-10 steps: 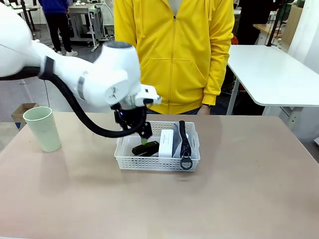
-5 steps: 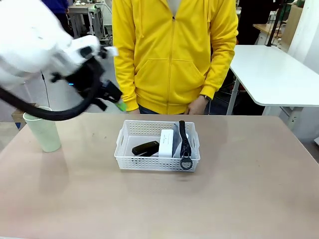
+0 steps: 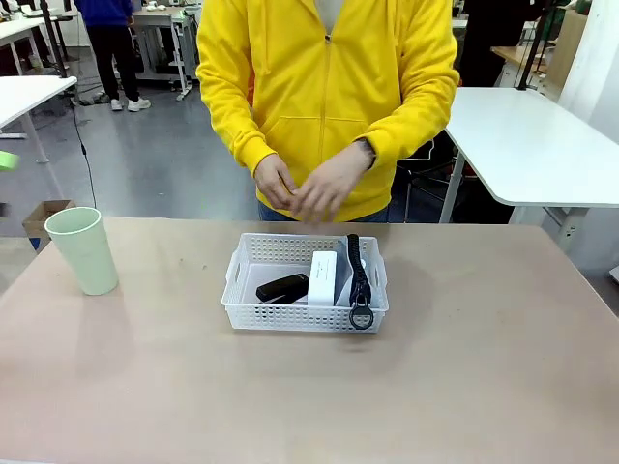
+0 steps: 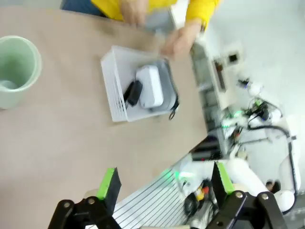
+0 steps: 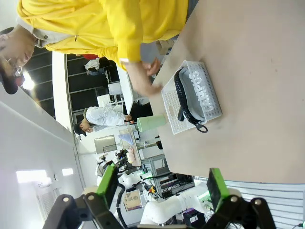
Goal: Efficiently arrange items inside the basket to fit them all.
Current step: Pick up the Stapler and place it inside the Organizing basket, then pick up the Reusable plastic cup and place it inside the Organizing basket.
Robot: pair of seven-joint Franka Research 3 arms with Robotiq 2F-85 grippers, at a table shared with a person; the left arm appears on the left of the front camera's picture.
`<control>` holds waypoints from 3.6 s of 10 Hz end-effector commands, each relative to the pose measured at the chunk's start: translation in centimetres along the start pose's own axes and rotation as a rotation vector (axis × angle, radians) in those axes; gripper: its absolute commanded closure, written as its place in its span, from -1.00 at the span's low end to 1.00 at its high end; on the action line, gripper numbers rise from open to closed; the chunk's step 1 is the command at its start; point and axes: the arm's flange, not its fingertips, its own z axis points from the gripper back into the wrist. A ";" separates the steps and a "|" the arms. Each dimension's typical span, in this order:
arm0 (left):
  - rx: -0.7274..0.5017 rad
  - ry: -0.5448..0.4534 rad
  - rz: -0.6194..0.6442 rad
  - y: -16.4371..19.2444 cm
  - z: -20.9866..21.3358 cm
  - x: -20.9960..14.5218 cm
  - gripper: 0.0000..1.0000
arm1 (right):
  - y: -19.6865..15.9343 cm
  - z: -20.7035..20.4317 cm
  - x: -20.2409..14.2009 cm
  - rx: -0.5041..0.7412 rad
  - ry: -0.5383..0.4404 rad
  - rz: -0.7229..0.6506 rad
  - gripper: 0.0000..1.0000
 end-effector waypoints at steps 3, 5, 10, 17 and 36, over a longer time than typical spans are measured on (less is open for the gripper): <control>-0.092 -0.114 0.268 6.5 5.0 -5.3 -1.00 | 0.4 0.0 0.0 0.022 -0.001 -0.001 -1.00; -0.068 -0.110 0.097 2.2 6.1 -3.1 -1.00 | 0.4 0.0 0.0 0.022 -0.001 -0.001 -1.00; -0.068 -0.110 0.097 2.2 6.1 -3.1 -1.00 | 0.4 0.0 0.0 0.022 -0.001 -0.001 -1.00; -0.068 -0.110 0.097 2.2 6.1 -3.1 -1.00 | 0.4 0.0 0.0 0.022 -0.001 -0.001 -1.00; -0.056 -0.149 0.105 21.0 1.7 -4.9 -1.00 | 0.4 0.0 0.0 0.022 -0.001 -0.001 -1.00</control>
